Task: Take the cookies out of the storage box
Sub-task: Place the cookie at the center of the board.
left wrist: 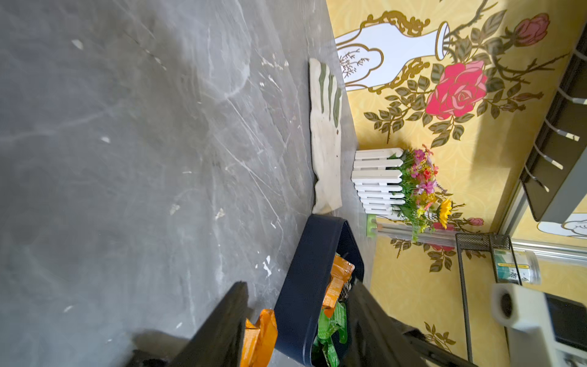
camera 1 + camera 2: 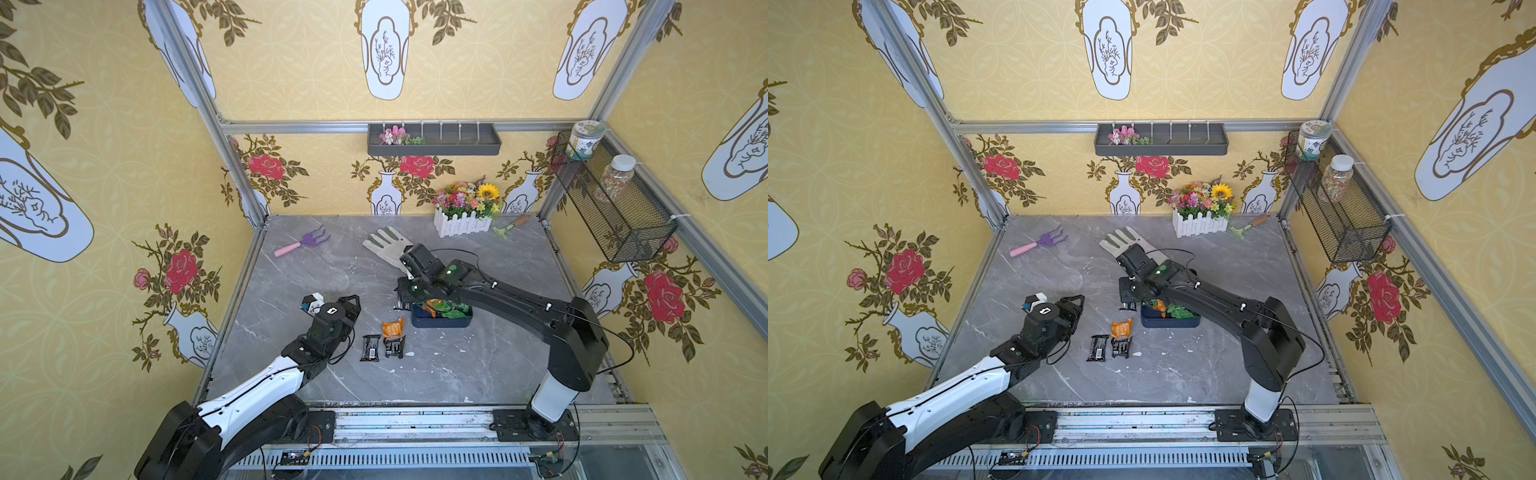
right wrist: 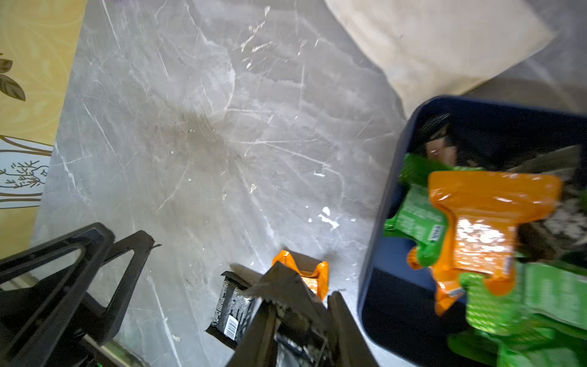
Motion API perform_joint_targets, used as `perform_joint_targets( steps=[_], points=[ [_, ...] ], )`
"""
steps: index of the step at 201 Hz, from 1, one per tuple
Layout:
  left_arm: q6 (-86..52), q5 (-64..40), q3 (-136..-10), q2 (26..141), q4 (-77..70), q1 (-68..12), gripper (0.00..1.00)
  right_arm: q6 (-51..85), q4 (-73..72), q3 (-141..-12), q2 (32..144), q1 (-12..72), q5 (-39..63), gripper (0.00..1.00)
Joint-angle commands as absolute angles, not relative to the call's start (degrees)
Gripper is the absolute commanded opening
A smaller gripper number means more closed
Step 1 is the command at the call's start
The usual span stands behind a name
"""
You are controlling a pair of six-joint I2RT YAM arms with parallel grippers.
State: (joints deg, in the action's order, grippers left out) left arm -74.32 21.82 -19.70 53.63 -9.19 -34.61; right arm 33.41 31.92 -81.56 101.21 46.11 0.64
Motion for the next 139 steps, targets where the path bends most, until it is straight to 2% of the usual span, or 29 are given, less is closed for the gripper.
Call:
perform_joint_targets(
  steps=[1, 63, 139],
  points=[
    [-71.37, 23.34, -19.42, 51.25, -5.04, -34.29, 0.56, 36.71, 27.97, -83.24, 104.97, 46.76, 3.97, 0.28],
    [-69.65, 19.34, -18.06, 48.95, -4.8, -34.1, 0.57, 35.57, 26.08, -88.74, 116.3, 46.22, 7.39, 0.28],
    [-69.73, 17.27, -17.33, 49.92, -6.42, -34.1, 0.56, 30.26, 27.83, -93.48, 123.87, 43.72, 6.98, 0.29]
  ],
)
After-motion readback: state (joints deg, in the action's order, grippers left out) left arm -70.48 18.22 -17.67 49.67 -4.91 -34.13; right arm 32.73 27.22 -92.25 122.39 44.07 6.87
